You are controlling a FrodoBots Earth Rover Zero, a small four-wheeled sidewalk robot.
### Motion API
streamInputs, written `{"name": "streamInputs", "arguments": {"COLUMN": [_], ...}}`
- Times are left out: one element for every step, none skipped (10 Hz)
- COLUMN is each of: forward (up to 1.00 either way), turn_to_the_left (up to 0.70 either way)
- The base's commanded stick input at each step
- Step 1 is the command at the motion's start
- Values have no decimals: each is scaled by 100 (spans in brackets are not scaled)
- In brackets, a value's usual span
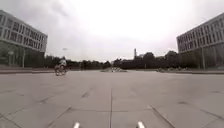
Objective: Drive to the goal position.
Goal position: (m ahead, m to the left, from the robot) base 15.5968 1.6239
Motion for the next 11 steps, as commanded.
{"name": "streamInputs", "arguments": {"forward": [50, 50, 50, 50, 50, 50, 50, 50, 50, 50, 50], "turn_to_the_left": [0, 0, 0, 0, 0, 0, 0, 0, 0, 0, 0]}}
